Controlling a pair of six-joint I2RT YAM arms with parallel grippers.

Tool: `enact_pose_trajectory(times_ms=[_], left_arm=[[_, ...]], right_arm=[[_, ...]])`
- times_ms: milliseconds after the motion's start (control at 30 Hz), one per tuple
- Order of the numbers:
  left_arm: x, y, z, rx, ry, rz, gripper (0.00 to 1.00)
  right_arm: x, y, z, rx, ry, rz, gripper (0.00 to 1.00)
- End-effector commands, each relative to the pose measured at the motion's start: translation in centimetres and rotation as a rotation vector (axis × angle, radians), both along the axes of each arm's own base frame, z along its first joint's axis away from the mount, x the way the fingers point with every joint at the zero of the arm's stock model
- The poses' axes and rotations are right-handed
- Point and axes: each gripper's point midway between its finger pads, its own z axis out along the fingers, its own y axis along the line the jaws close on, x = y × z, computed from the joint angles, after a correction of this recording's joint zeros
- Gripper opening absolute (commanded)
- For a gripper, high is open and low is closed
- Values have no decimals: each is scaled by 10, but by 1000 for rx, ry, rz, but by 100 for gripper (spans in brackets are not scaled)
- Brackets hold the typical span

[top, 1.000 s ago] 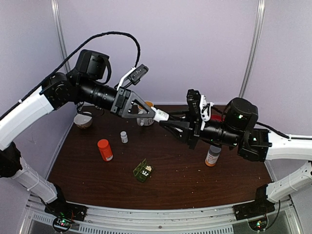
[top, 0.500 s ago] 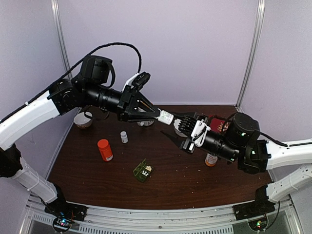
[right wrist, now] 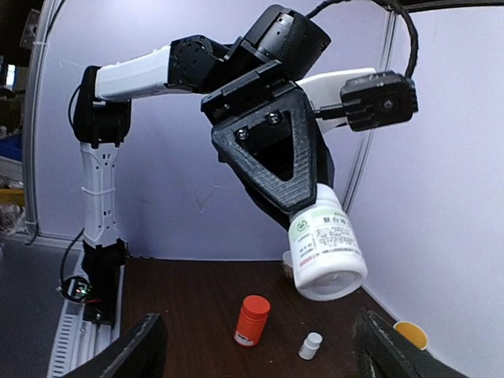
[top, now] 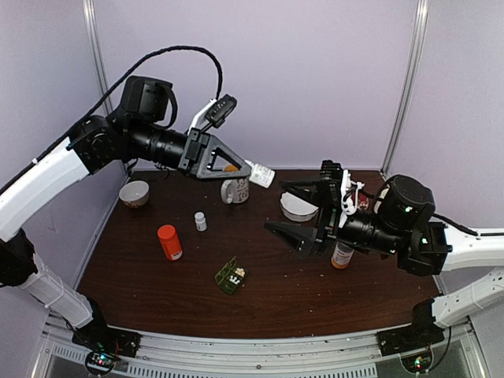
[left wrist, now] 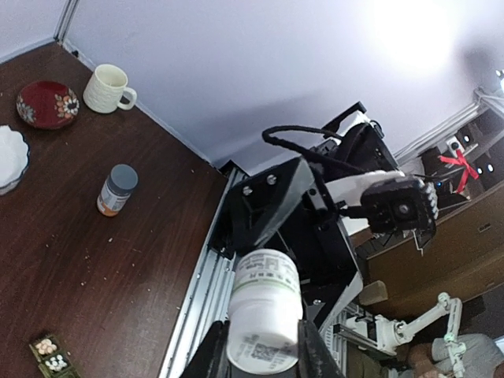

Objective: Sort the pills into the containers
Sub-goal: Unscrew the lid of the pill bottle.

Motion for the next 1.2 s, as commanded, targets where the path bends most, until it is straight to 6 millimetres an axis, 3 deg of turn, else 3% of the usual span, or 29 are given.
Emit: enact_pose_trajectory(times_ms=[0,200,300,1167], left_arm=[[0,4,19,-32,-250,-59,0],[0,0,23,-53,-316,-96,0],[3,-1,20,-43,-327,-89,0],[-2,4,24,-51,-316,-85,0]], right_arm=[[-15,-1,18,109,283,170,83],[-4,-8,35,252,521,227,78],[-8,-9,47,319,574,313,77],[7,10,54,298,534,267,71]])
